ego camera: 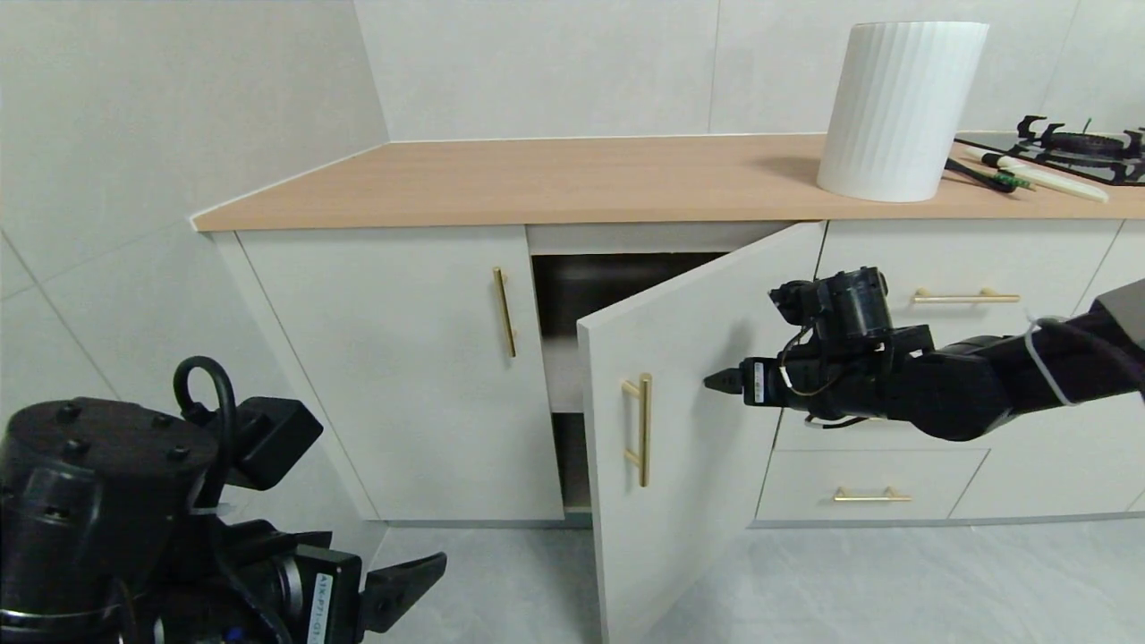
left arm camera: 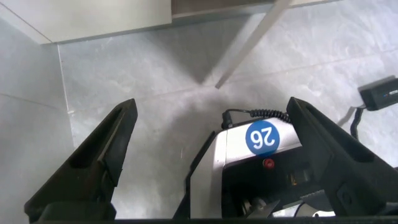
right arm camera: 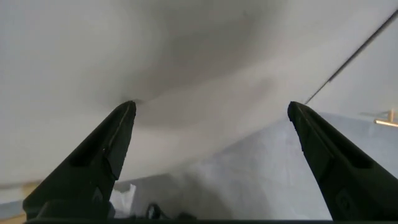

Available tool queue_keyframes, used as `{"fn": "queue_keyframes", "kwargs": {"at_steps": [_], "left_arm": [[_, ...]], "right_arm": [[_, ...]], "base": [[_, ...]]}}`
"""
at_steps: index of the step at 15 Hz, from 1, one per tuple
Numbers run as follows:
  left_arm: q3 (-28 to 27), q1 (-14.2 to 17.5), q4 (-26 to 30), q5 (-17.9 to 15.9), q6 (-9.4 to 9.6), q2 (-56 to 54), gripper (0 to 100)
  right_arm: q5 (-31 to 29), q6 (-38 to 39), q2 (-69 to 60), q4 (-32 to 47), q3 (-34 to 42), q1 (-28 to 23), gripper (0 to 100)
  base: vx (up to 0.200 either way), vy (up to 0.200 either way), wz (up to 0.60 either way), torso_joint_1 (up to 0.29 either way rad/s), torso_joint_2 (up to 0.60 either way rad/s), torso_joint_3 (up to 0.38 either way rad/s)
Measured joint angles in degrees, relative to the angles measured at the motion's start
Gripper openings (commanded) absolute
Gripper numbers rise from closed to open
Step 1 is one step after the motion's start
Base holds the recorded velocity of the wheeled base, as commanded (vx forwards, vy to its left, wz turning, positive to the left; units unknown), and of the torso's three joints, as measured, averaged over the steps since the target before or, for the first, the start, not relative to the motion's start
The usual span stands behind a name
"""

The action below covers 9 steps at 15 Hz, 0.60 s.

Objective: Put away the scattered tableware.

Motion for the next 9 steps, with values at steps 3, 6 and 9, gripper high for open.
{"fn": "queue_keyframes", "kwargs": {"at_steps": [3,6,9], "left_arm": [[0.2,0.1,0.0,0.0,0.02,0.4,100],[0.5,0.0,0.0,0.0,0.04,0.8,100],[0.6,0.0,0.0,0.0,0.04,1.0,100]], "right_arm": [[-1.6,0.7,3.5,-4.4,-0.4,0.1,100],[-1.9,3.1,5.9,-7.6,-0.9,0.1,100],[-5.4,5.9,8.6,-8.2,-3.3,0.2,100]], "base": [[0.0,0.0,0.0,0.0,0.0,0.0],[0.0,0.0,0.0,0.0,0.0,0.0],[0.0,0.0,0.0,0.0,0.0,0.0]]}}
